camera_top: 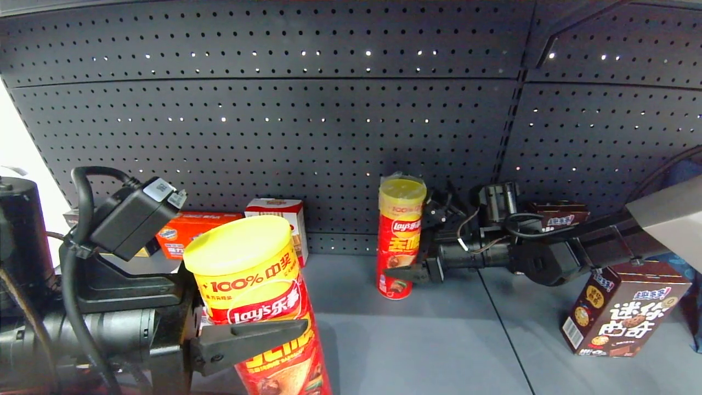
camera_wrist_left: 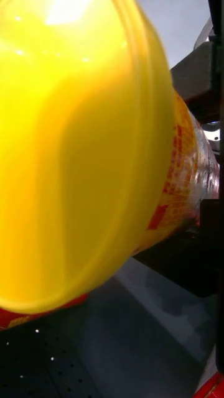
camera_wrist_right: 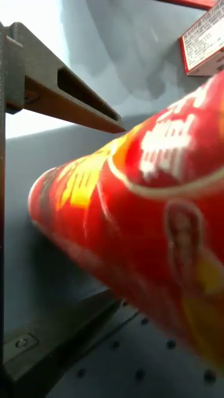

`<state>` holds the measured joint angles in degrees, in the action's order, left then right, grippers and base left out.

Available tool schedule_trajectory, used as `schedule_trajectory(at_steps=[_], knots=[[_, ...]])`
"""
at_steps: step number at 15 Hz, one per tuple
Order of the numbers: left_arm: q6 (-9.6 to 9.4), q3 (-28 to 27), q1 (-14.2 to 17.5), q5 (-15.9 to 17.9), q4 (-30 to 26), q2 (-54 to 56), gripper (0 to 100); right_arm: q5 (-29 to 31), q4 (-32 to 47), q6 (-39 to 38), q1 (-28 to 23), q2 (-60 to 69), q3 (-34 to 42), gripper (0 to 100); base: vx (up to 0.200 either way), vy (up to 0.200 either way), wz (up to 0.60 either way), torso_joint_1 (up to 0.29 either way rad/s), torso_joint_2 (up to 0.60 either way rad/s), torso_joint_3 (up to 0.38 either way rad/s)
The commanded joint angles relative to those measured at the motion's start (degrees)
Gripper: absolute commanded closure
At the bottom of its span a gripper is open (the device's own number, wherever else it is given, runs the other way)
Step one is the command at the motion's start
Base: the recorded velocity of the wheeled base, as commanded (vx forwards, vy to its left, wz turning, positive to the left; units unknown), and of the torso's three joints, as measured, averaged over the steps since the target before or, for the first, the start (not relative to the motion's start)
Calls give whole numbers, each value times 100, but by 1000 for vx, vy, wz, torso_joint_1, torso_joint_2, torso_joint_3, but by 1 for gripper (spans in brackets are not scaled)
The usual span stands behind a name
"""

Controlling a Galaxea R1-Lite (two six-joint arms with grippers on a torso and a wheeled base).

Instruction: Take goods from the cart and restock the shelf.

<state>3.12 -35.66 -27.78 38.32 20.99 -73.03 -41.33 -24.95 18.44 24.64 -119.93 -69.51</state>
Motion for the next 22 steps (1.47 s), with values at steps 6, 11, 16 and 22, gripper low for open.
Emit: schedule_trajectory(at_steps=[6, 11, 16, 22], knots=[[4, -3, 1, 1, 1, 0, 100, 28, -150, 1, 32, -74, 43, 100, 0, 0, 0, 0, 0, 0], [4, 15, 1, 1, 1, 8, 100, 301, -115, -148, 217, 444, 421, 100, 0, 0, 0, 0, 0, 0], [4, 50, 10, -17, 1, 17, 100, 802, -106, -175, 481, 1297, 1194, 100, 0, 0, 0, 0, 0, 0], [4, 24, 1, -17, 1, 17, 100, 1021, -1099, -790, 797, 1965, 2381, 100, 0, 0, 0, 0, 0, 0]])
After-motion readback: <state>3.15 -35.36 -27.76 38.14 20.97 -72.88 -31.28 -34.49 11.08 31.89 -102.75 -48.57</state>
